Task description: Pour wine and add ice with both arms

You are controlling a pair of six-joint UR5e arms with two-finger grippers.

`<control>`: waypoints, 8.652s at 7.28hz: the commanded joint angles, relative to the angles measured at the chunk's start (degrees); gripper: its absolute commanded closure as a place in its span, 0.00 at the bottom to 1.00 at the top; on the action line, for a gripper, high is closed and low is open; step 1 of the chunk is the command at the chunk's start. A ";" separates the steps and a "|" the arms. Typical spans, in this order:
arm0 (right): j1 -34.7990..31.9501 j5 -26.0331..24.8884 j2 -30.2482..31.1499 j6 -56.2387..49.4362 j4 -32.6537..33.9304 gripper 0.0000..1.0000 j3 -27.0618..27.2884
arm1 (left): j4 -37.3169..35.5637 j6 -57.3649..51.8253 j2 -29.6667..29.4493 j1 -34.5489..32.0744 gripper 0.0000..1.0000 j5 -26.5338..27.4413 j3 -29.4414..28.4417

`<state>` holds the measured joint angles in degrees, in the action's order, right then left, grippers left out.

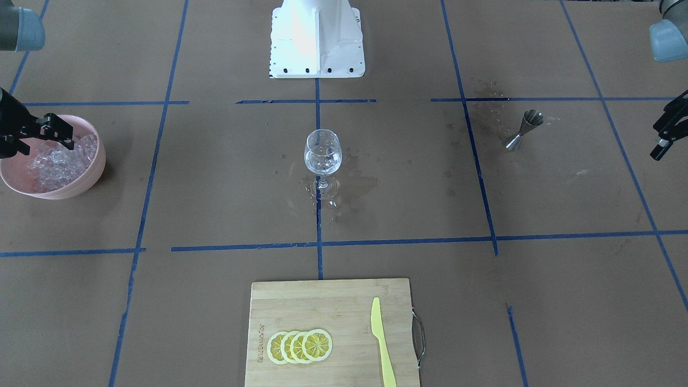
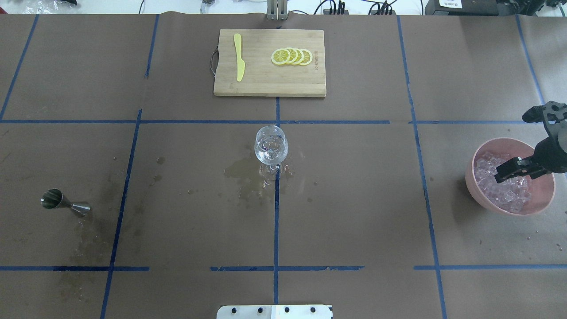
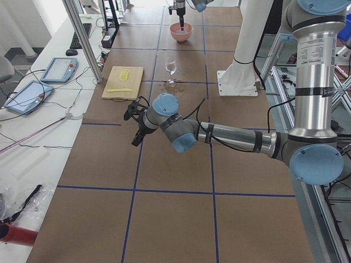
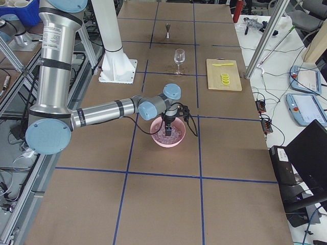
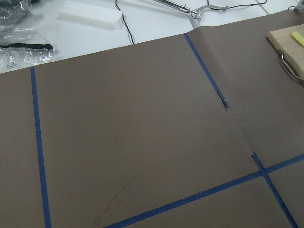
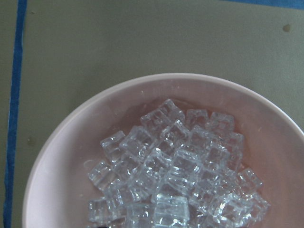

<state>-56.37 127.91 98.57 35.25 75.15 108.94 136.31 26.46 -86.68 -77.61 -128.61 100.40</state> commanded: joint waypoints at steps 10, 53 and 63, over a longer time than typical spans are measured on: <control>-3.98 0.15 -0.40 0.08 0.17 1.00 6.85 | 0.10 0.00 0.11 -0.08 0.00 0.03 1.37; -25.47 3.32 -12.51 -31.78 12.57 0.00 -16.39 | -22.31 -16.93 1.51 -12.21 0.00 -5.43 -6.01; -25.19 5.69 -12.43 -32.17 13.01 0.00 -16.83 | -37.17 -28.57 1.34 -11.51 0.00 -5.86 -6.45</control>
<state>-81.57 133.47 86.10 3.08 88.36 92.29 99.21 -1.99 -85.13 -89.12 -134.39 93.96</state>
